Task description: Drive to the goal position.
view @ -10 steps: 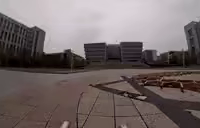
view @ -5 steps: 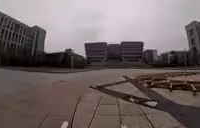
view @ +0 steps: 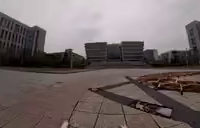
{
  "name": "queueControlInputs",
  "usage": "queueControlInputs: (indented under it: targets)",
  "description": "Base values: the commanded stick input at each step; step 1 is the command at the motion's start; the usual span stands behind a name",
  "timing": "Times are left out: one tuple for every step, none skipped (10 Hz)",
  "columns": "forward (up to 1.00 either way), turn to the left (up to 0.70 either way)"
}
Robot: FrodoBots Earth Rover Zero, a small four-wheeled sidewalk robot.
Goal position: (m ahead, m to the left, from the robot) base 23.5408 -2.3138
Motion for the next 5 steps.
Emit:
queueControlInputs:
  targets:
    - [0.70,0.00]
    - [0.70,0.00]
    - [0.70,0.00]
    - [0.70,0.00]
    - [0.70,0.00]
